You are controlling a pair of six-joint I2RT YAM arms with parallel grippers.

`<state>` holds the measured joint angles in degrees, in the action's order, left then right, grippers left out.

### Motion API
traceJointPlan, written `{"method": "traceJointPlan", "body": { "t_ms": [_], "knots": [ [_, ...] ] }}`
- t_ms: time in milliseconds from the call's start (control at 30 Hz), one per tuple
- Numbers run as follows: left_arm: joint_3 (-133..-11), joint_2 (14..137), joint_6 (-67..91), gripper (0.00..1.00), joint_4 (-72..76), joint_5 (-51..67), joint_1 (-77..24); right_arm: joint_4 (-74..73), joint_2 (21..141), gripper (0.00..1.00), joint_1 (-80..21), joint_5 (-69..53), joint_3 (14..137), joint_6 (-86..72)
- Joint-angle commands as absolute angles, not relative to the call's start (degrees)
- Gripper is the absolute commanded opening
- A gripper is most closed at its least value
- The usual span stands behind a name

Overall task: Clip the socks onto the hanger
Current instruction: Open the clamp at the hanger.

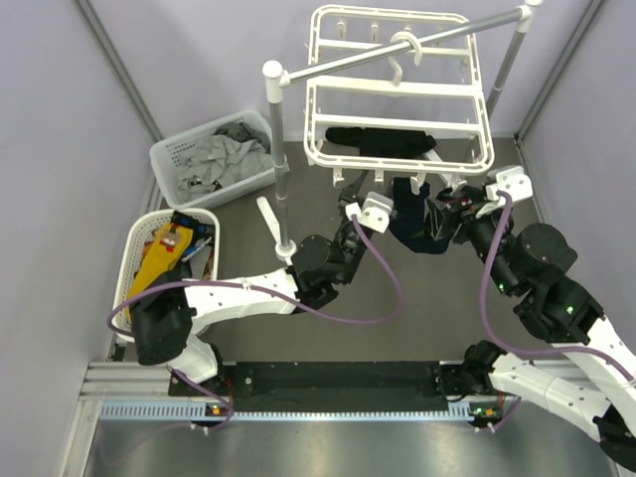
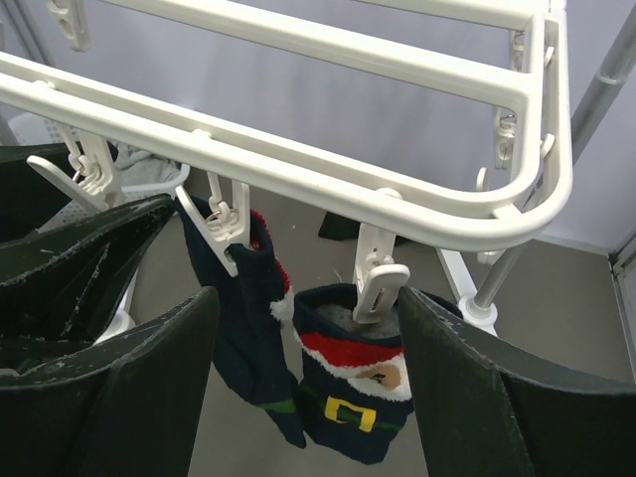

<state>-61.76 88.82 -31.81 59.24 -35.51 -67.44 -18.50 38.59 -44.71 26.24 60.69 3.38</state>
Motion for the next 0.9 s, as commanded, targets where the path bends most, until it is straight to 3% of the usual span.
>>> {"method": "traceJointPlan", "body": {
  "t_ms": [0,400,667,867],
  "knots": [
    [-63.11,87.98,-31.82,0.53,63.28,-36.39,-67.59,-16.7,38.06,0.72,-44.39,27.16,60.38,3.16],
    [-61.26,86.75,-30.59,0.48,62.49,-36.21,-67.59,-16.35,38.06,0.72,-44.47,26.63,60.56,3.25],
    [-60.73,85.96,-30.67,0.25,62.23,-36.47,-67.59,-16.44,37.88,0.72,-44.39,26.45,60.56,2.99],
    [-60.56,82.27,-27.25,0.16,56.62,-33.58,-67.59,-18.98,37.26,0.72,-44.38,19.53,63.27,4.66]
  ]
}}
